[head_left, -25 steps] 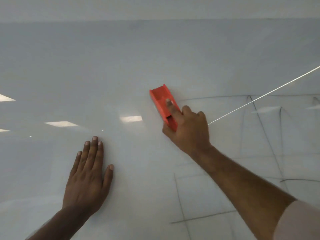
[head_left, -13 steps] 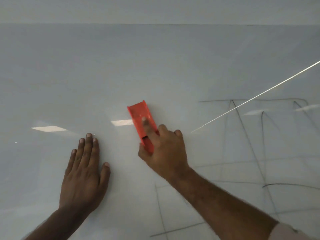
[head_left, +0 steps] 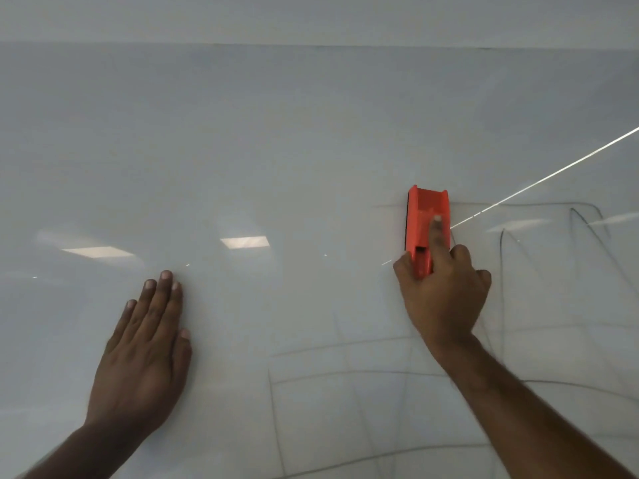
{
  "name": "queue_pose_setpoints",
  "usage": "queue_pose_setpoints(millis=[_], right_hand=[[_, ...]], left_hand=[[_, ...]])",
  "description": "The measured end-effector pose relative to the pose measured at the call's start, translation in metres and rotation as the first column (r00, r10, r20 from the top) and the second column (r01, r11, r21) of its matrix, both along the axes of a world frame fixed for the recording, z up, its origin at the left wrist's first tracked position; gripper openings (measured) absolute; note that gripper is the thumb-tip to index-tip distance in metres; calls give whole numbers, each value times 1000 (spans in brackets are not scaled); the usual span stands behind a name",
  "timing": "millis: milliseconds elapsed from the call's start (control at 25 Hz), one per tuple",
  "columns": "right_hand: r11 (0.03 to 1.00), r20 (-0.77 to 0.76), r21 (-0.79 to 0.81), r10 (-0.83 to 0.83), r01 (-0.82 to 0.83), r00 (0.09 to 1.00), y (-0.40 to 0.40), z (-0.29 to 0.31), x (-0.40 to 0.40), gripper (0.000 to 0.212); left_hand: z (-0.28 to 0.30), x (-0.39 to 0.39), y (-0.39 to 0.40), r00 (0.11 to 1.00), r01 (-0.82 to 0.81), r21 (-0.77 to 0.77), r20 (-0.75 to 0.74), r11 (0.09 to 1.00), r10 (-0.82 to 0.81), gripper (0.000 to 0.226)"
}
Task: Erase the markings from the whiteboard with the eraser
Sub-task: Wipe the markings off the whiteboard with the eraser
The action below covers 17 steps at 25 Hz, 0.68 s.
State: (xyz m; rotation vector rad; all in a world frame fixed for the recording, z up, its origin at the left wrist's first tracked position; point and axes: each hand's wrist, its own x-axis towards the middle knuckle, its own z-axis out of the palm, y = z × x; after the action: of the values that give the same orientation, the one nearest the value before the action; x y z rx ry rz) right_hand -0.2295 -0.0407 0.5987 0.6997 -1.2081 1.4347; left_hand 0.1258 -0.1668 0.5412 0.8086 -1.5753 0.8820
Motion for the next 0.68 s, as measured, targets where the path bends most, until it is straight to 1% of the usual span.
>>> queue_pose_setpoints(millis=[80,120,160,200,240,280,320,360,400,440,480,520,560,600,640,680], right_hand=[[999,-25,16,32,-31,999,-2,4,16,67],[998,-99,53,40,-35,994,-4,1,27,67],[994,-221,104,54,-32,974,-7,-7,40,67],[985,-374,170,96,-33,922,-11,-21,54,68],[969,-536,246,156,-23,829,-13,-41,67,68],[945,-678,327,220,19,701,-15,-63,77,68],[915,-778,391,274,95,565,-15,-88,81,67],[887,-840,424,309,183,447,-14,-109,81,67],[864,-872,433,328,258,364,-12,-126,75,66],[851,-890,425,332,309,311,-11,-134,68,66],[848,-904,408,323,338,279,-10,-135,59,65],[855,-913,386,303,346,272,-9,-129,52,65],[870,-911,371,273,325,309,-7,-117,47,64],[897,-888,354,233,266,395,-5,-102,42,64],[929,-838,316,178,192,516,-2,-84,36,64],[956,-755,261,114,137,645,0,-65,29,65]], left_hand=[[-1,-3,3,1000,-2,-1,4,1000,2,64],[-3,-5,5,1000,-6,-1,-1,1000,6,63],[-4,-8,6,1000,-6,-1,-5,1000,6,63],[-8,-11,7,1000,-5,0,-12,1000,5,63],[-11,-14,8,1000,-5,3,-21,1000,5,63],[-14,-16,8,999,-9,5,-31,1000,9,64],[-18,-18,8,999,-14,5,-41,1000,14,64],[-21,-18,8,999,-16,3,-48,1000,16,64],[-23,-18,8,999,-16,1,-52,1000,16,63],[-26,-18,8,998,-16,1,-55,1000,16,63],[-28,-19,9,998,-20,1,-58,1000,20,63],[-30,-19,9,998,-27,1,-60,1000,27,63],[-32,-19,9,998,-33,1,-59,999,33,63],[-36,-19,9,998,-36,4,-57,999,36,63],[-39,-19,10,998,-35,8,-56,999,36,63],[-43,-20,10,997,-38,17,-59,999,39,63]])
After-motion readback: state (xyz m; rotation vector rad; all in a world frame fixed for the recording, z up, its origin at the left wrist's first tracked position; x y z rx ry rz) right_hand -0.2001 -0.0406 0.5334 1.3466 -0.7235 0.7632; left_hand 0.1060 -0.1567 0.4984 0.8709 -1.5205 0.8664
